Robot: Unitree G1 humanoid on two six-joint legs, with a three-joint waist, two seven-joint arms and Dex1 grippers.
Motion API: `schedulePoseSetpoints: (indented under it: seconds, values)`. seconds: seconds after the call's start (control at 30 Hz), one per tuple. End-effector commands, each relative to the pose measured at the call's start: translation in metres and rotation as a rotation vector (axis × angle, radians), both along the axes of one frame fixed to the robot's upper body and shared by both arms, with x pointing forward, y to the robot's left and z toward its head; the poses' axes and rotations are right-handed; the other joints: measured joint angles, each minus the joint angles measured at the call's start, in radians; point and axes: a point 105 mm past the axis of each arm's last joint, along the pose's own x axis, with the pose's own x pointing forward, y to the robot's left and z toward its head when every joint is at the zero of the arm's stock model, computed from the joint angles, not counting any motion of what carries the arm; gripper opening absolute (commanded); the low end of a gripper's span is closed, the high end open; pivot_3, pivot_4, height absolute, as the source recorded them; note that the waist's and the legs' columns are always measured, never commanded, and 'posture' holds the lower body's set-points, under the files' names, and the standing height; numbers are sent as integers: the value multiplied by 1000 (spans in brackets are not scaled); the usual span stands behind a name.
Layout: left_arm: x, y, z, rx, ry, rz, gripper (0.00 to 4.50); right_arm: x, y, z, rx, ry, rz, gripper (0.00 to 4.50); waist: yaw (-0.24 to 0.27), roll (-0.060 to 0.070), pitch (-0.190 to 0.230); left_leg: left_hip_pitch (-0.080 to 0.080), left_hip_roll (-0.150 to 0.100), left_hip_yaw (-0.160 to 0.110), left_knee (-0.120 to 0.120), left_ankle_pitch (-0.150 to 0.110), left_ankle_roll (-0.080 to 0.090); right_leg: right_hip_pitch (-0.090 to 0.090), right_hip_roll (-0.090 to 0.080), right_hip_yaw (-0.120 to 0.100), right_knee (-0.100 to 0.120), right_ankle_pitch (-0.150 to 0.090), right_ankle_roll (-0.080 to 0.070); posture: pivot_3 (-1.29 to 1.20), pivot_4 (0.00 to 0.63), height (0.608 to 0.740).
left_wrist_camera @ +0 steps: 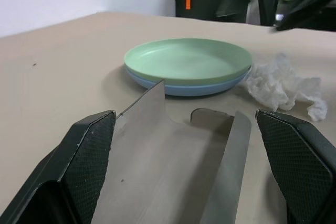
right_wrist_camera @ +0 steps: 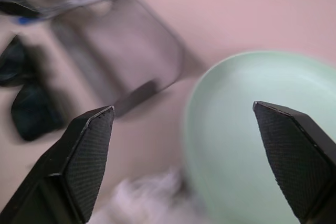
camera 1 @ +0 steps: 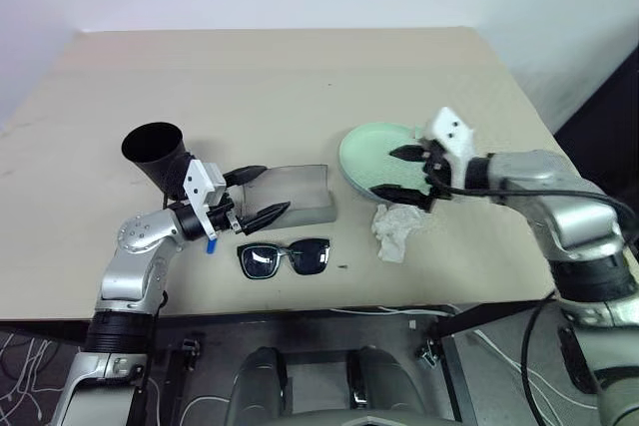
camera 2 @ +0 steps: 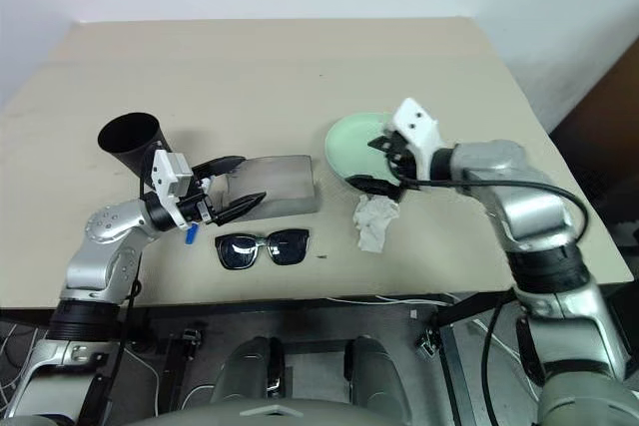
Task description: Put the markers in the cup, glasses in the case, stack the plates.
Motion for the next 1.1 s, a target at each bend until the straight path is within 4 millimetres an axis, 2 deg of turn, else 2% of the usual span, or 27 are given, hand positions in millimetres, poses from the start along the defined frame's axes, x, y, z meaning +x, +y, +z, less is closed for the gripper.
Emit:
schedulePoseSetpoints:
  seconds: [0.03, 0.1, 0.2, 0.43, 0.7, 0.8, 0.87, 1.1]
  values:
    - [0, -1, 8, 5, -43, -8, 4500, -15, -3, 2, 17, 5, 19, 4492, -5, 0, 0, 0, 0, 0, 0, 0, 0, 0, 0, 0, 0, 0, 0, 0, 150, 726]
    - [0, 0, 8, 4, -44, -8, 4500, -19, -6, -4, 26, 25, 4, 4492, -8, 0, 0, 1, 0, 0, 0, 0, 0, 0, 0, 0, 1, 0, 0, 0, 150, 726]
    - [1, 0, 7, 9, -41, -12, 4500, -16, -13, -25, -32, 36, -53, 4492, -6, 0, 0, 3, 0, -1, 0, 0, 0, 1, 1, 1, 1, -1, -2, 0, 150, 726]
    - [4, -1, 10, 8, -50, -15, 4500, -11, -12, -51, -70, 65, -91, 4492, -4, 0, 0, 3, 0, 0, 1, 0, 0, 2, 0, 1, 1, -1, -3, 0, 150, 726]
    - [2, 0, 7, 14, -51, -13, 4500, -5, 1, -67, -69, 107, -77, 4492, -4, 0, 0, 3, 0, 0, 1, 0, 0, 1, 1, 1, 1, -1, -2, 0, 150, 726]
    - [2, 1, 6, 15, -52, -10, 4500, -1, 0, -70, -102, 95, -90, 4492, -4, 0, 0, 3, 0, 0, 1, 0, 0, 1, 1, 1, 1, -1, -2, 0, 150, 726]
    - [3, 1, 6, 14, -53, -6, 4500, -1, 0, -70, -114, 78, -79, 3934, -3, 0, 0, 2, 0, 0, 1, 0, 0, 1, 1, 1, 1, -1, -2, 0, 150, 726]
    - [3, 1, 6, 9, -55, 1, 4500, -5, 1, -55, -87, 38, -42, 1489, -3, 0, 0, 2, 0, 0, 1, 0, 0, 1, 1, 1, 1, -1, -2, 0, 150, 726]
